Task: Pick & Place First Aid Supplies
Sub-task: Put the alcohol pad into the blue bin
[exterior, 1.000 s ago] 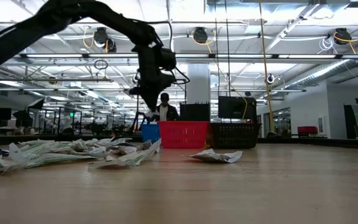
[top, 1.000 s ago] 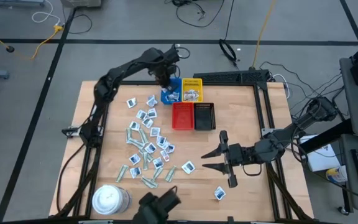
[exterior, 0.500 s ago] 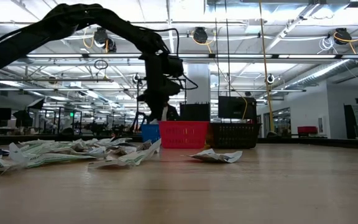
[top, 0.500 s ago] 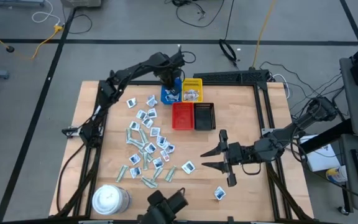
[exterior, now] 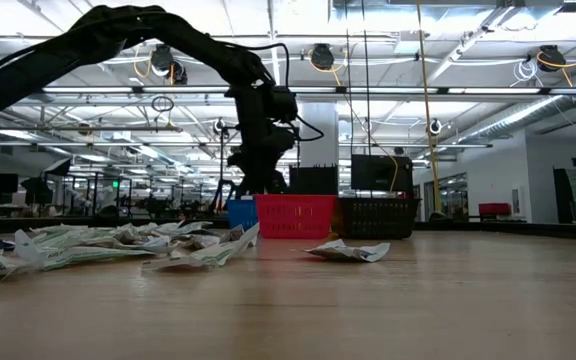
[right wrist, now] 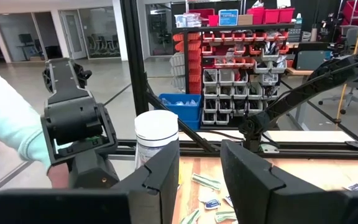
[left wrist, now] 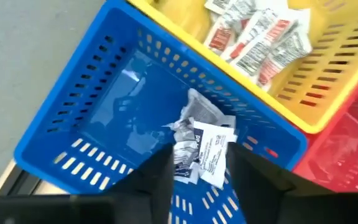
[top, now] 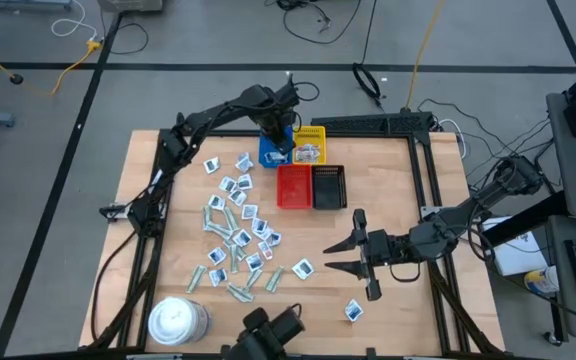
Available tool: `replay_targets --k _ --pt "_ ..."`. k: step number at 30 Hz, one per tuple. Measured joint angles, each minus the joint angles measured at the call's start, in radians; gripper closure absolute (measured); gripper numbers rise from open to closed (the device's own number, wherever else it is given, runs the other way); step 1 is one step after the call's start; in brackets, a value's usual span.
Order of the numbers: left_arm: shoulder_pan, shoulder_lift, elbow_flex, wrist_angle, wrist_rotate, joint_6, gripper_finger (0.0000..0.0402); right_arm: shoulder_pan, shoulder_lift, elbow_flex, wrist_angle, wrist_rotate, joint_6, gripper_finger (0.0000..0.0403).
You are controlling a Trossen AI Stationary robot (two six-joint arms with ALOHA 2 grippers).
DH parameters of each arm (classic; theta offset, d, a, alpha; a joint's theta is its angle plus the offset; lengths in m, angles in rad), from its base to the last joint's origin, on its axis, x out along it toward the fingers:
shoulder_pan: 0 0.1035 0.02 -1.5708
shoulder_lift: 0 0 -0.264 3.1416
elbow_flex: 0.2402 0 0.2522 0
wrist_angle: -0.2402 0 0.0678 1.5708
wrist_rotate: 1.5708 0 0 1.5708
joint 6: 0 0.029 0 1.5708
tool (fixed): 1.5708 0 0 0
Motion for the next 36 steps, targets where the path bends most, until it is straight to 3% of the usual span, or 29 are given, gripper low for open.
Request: replay_targets --k 8,15,30,36 --pt "-0.047 -0.034 0.002 -0.194 0.016 0.123 0.0190 0.003 0.000 0.000 -0.005 -0.004 0.001 0.0287" --pt "-0.174 -0.068 0.002 -0.298 0.004 0.124 0.0196 0.003 0.000 0.000 -0.019 -0.004 -0.002 0.0287" --pt "-0.578 -0.082 0.002 -0.296 0.007 -0.048 0.0220 0.037 0.000 0.000 -0.025 -0.012 -0.003 0.0287" --pt "-0.715 -0.082 0.002 -0.286 0.008 -0.139 0.0220 0.079 0.000 0.000 -0.017 -0.165 -0.003 0.0287"
